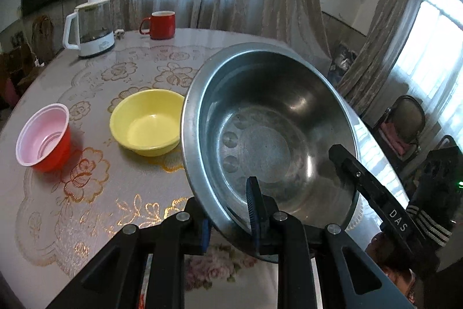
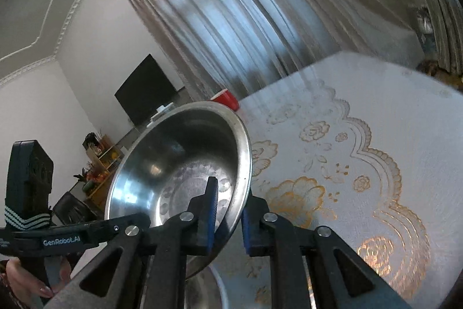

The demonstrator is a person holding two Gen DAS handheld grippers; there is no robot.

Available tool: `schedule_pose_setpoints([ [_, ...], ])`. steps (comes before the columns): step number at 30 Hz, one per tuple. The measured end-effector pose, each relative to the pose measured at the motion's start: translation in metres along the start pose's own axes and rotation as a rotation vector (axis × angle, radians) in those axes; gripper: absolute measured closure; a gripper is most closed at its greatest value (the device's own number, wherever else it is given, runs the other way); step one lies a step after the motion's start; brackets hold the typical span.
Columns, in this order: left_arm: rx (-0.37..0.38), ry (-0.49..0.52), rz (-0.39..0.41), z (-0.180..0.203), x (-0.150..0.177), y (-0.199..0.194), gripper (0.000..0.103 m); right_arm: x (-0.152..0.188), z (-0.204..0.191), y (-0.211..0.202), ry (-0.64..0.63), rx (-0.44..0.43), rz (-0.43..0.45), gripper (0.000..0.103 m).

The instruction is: Organize plates and bowls

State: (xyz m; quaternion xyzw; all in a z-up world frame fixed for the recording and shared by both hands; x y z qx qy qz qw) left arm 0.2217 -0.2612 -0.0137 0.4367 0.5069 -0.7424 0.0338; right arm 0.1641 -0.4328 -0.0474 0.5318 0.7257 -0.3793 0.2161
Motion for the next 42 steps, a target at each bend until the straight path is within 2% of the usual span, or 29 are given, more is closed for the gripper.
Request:
schedule_pose_setpoints([
  [8,0.001,0.010,0.068,-0.004,0.016,-0.033,0.081,0.008,-0.024,-0.029,-0.006,0.015,-0.016,0.090],
  [17,0.005,-0.059,0.125,-0.029,0.053,-0.079,0.081,0.035,-0.069,-0.054,-0.057,0.006,-0.052,0.090],
  [26,-0.019,-0.158,0.146,-0.072,0.092,-0.114,0.081,0.070,-0.118,-0.050,-0.098,-0.028,-0.125,0.089],
  [34,-0.085,-0.211,0.170,-0.110,0.119,-0.141,0.082,0.105,-0.149,-0.036,-0.093,-0.067,-0.218,0.089],
  [42,-0.114,-0.274,0.147,-0.139,0.146,-0.146,0.082,0.135,-0.168,-0.016,-0.099,-0.072,-0.309,0.089],
])
Point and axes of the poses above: each gripper's, at about its wrist camera, not at the fingertips, and y roughly the way its jaws point, z to its right, x to its underside, the point moved 6 cm from there along y, roughly the way its jaws point, and after that the axes turned 7 degrees about y, right-handed, at the moved point
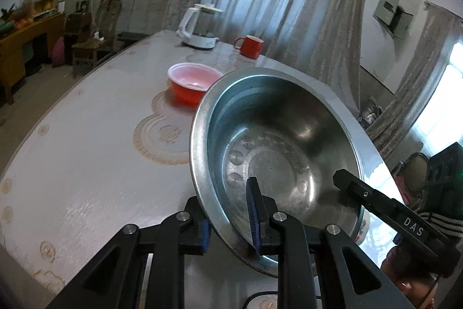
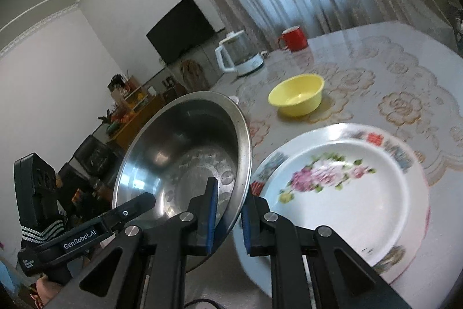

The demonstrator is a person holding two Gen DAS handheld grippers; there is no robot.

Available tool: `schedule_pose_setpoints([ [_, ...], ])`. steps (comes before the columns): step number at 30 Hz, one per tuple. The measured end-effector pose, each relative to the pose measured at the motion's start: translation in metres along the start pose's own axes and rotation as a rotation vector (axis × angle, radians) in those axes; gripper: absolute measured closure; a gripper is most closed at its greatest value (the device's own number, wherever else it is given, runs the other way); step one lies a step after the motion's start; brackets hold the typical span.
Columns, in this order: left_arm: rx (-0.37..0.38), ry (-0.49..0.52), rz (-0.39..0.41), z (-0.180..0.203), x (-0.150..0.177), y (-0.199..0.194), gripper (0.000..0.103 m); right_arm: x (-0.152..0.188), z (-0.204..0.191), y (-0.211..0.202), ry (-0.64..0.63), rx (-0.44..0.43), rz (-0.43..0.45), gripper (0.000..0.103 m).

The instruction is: Organize plates and bowls

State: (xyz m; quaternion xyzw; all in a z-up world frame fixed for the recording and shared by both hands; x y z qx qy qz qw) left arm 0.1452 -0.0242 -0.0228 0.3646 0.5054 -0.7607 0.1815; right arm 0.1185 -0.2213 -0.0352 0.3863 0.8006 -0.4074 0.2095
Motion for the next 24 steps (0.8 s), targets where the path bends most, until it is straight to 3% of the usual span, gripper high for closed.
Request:
schedule_pose_setpoints([
  [14,-0.077,-0.073,-0.057,-0.050,0.022,0.012,0.082,0.029,-0.022,0.052,-0.028,0.017,-0.166,0.085],
  [24,-0.102,-0.109,-0.117,-0.067,0.034,0.037,0.082,0.039,-0.023,0.069,-0.032,0.036,-0.228,0.081],
])
Point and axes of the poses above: each gripper's, at about its wrist camera, not at the fingertips, and y roughly the way its jaws point, z to its right, x to its underside, the point moved 6 cm from there along y, roughly the way its jaws point, and after that the axes turned 7 degrees about y, right-handed, at the moved point
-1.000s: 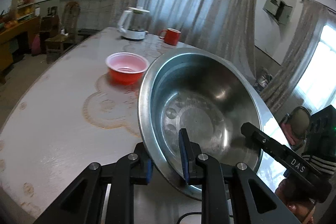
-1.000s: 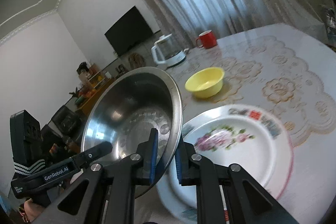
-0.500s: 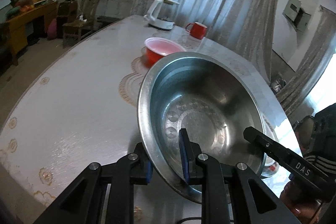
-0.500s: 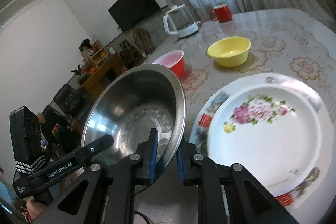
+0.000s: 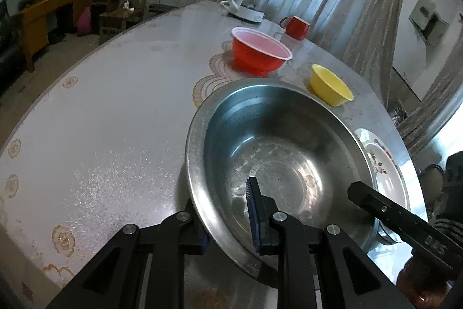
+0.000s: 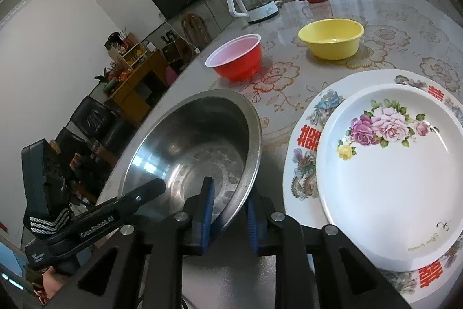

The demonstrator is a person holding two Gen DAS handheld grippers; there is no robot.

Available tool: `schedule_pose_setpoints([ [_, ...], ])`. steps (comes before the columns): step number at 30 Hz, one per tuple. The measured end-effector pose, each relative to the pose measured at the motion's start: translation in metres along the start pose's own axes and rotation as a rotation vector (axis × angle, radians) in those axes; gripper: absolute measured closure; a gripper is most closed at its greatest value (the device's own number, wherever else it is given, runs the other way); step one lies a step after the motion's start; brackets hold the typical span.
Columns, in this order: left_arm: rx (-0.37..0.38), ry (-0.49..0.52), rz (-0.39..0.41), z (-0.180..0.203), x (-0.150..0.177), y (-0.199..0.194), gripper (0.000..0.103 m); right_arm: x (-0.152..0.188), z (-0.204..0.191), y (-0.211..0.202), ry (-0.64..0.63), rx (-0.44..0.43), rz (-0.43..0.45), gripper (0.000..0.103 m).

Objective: Organize plates and bowls
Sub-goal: 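Lower the steel bowl onto the table beside the plates and open both grippers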

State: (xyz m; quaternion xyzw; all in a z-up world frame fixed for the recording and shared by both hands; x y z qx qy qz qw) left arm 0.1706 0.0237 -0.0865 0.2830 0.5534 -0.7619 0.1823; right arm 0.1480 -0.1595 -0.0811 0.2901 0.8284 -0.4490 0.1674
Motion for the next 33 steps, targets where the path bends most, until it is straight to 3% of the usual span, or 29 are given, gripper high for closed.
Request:
schedule_pose_setpoints([
  [9,-0.031,-0.004,0.017,0.001,-0.006,0.011,0.082,0.000,0.002,0.010,0.006,0.042,-0.003,0.079],
  [14,-0.050,-0.033,0.031,-0.001,-0.011,0.017,0.085,0.002,-0.001,0.004,0.014,0.029,-0.015,0.069],
  [25,-0.024,-0.097,0.052,-0.002,-0.015,0.021,0.085,0.015,-0.003,-0.006,-0.007,0.031,-0.027,0.074],
  [30,0.010,-0.108,0.068,0.000,-0.014,0.010,0.062,0.015,-0.001,-0.010,0.011,0.032,-0.020,0.074],
  [31,-0.003,-0.108,0.078,0.000,-0.013,0.006,0.055,0.014,0.000,-0.011,0.020,0.028,-0.022,0.074],
  [33,-0.023,-0.096,0.109,0.001,-0.014,-0.001,0.049,0.012,0.003,-0.015,0.044,0.011,-0.022,0.074],
])
Point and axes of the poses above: each gripper's, at about its wrist camera, not at the fingertips, and y roughly the way its jaws point, z to its right, x to its underside, the point moved 6 cm from there along y, roughly the way its jaws point, and after that the axes turned 7 degrees about y, right-handed, at the moved point
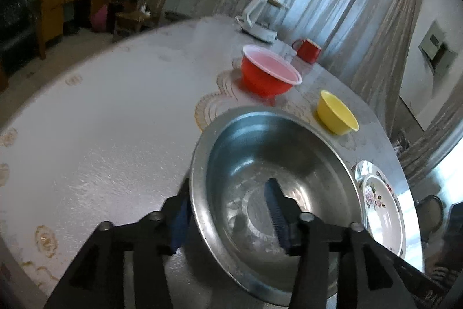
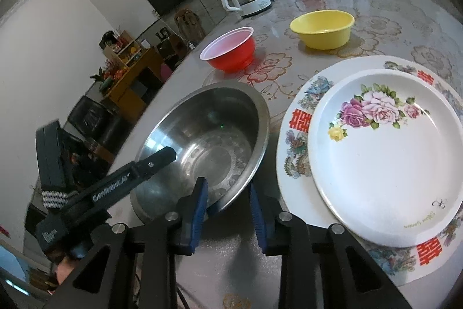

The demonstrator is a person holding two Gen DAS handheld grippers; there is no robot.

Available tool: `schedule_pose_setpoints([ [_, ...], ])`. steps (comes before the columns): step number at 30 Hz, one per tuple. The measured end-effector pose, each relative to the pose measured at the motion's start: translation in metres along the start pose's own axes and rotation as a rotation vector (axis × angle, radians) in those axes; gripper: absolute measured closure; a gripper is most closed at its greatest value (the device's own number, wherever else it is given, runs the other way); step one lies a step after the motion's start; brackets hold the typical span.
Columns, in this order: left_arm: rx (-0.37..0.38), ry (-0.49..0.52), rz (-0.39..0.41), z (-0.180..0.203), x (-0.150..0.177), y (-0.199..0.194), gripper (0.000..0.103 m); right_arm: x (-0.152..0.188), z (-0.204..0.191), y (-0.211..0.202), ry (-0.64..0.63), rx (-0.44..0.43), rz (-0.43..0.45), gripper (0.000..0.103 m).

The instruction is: Organize plates and bowls

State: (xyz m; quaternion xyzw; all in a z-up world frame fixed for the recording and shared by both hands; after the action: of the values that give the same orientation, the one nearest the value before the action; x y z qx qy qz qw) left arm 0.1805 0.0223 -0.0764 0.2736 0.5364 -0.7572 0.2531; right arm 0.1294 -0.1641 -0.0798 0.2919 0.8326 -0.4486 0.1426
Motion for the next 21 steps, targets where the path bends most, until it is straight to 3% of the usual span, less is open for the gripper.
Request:
schedule_pose_setpoints([
  [13,-0.027,0.072,0.021,0.017,-0.005,-0.025,0.025,-0.009,0.012,-0.026,0.022,-0.007,0.039,0.074],
  [21,-0.002,0.093,0.012,0.031,-0.009,-0.030,0.022,-0.030,0.026,-0.047,0.031,0.025,0.094,0.073],
])
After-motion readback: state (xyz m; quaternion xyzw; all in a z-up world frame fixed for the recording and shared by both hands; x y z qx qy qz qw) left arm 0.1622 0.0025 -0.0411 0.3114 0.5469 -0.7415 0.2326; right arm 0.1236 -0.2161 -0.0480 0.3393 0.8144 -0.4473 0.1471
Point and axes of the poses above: each gripper's, at about its wrist camera, not at the fingertips, and y roughly the way its jaws point, z to its right, x to its underside, the point moved 6 cm from there along y, roughly the way its jaws point, and after that the axes turned 7 degrees about y, right-handed, at the moved point
